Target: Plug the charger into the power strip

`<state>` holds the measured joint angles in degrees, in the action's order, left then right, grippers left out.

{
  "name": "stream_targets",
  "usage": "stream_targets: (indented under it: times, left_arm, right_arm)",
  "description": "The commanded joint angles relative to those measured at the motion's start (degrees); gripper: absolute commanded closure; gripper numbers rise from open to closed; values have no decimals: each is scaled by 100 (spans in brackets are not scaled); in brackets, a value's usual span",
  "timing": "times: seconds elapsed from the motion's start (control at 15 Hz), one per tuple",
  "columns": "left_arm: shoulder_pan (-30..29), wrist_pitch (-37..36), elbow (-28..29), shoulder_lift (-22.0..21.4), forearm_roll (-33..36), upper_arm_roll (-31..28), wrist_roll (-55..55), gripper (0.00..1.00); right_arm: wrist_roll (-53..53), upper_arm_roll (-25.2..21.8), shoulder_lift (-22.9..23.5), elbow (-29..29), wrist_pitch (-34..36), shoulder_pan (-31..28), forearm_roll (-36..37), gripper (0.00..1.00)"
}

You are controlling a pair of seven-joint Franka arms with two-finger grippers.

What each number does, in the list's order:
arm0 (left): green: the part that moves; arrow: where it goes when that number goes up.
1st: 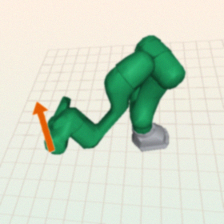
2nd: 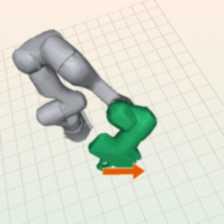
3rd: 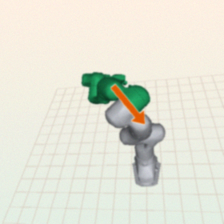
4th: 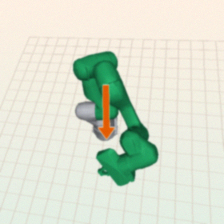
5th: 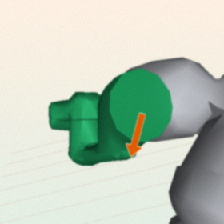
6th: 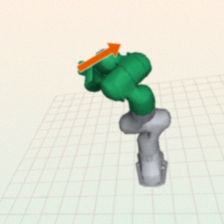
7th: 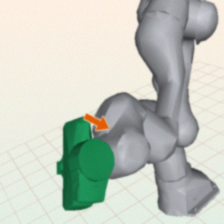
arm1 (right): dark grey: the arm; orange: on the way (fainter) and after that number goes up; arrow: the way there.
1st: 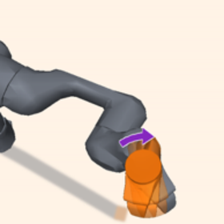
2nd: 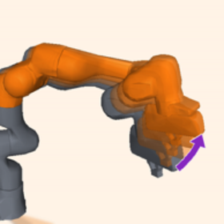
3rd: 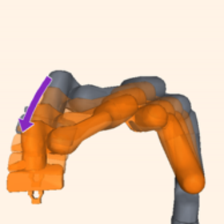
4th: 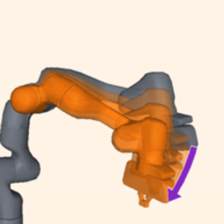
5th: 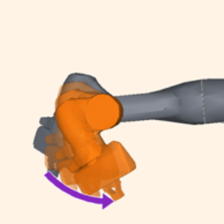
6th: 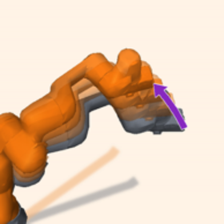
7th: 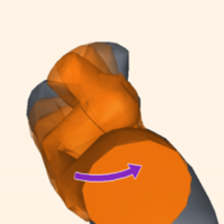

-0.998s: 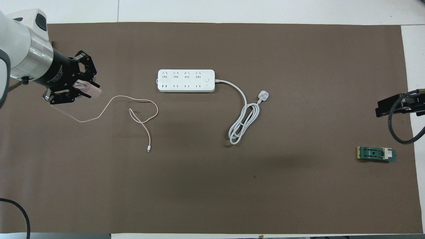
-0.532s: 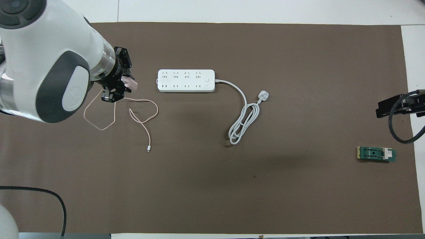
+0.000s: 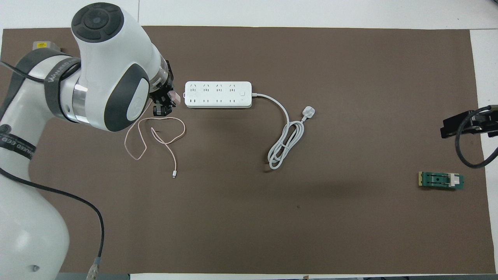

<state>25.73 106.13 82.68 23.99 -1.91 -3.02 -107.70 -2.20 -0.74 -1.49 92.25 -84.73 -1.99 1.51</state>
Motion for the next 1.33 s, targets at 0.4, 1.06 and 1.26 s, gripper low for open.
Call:
stream_targets:
  times: [0.4, 1.06, 1.26]
  left_arm:
    - [327, 110, -727, 897, 94, -93, -576, 100]
    - [240, 470, -709, 1143, 199, -137, -480, 100]
    - [204, 567, -674, 1143, 226, -137, -462, 100]
  right_arm:
    - [-106, 92, -97, 109, -9, -109, 69, 0]
    - [-114, 92, -97, 100, -9, -135, 43, 0]
    - [-114, 92, -97, 100, -9, -144, 43, 0]
